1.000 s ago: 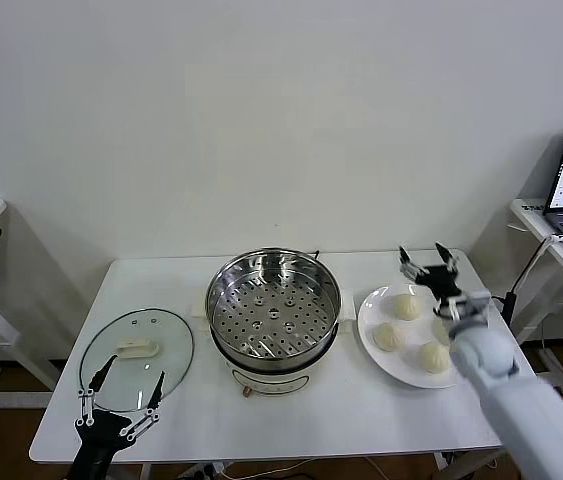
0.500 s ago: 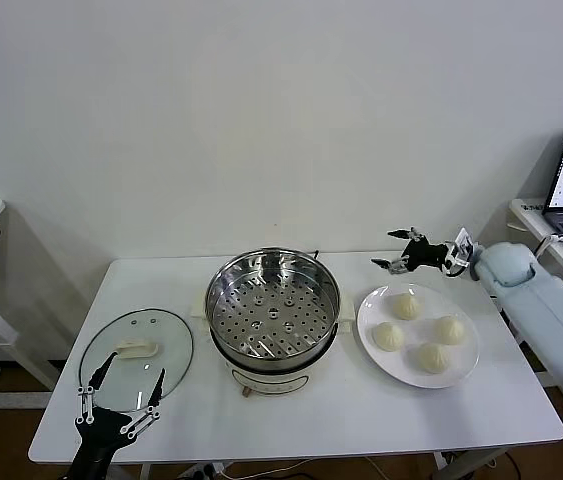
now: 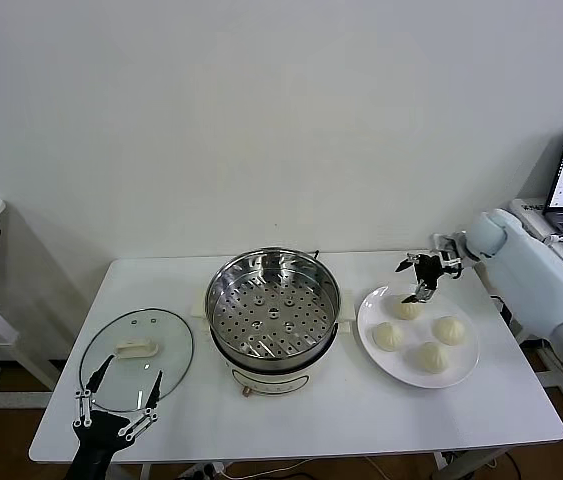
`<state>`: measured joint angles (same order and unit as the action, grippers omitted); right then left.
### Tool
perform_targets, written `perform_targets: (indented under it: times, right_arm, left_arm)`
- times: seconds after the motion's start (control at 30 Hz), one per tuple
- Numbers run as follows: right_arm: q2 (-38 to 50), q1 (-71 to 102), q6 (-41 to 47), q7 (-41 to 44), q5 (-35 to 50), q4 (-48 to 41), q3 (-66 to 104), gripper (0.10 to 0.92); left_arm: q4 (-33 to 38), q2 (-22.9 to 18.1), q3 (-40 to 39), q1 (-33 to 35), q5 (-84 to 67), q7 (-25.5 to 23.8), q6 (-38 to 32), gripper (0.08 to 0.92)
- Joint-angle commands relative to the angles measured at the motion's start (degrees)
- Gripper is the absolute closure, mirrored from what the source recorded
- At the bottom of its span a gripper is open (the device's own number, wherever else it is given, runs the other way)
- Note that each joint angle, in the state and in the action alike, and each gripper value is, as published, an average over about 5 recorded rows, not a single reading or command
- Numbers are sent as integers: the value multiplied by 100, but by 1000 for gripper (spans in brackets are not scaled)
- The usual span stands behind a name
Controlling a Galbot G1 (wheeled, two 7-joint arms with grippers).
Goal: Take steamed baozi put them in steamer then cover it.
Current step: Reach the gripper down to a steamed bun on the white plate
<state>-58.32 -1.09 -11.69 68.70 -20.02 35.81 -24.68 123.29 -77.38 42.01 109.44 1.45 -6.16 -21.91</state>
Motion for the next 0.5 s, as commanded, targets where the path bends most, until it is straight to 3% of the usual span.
perform_targets:
  times: [0.03,0.5]
  right_arm:
    - [-271,-135,-144,162,-731,-335,-150,203]
    - [-418,155,-231,-347,-1092,-631,159,203]
  left_arm:
    - [-9,-16,-15,23,5,8,-1,177]
    - [-106,-35,-109,22,29,58,-15,177]
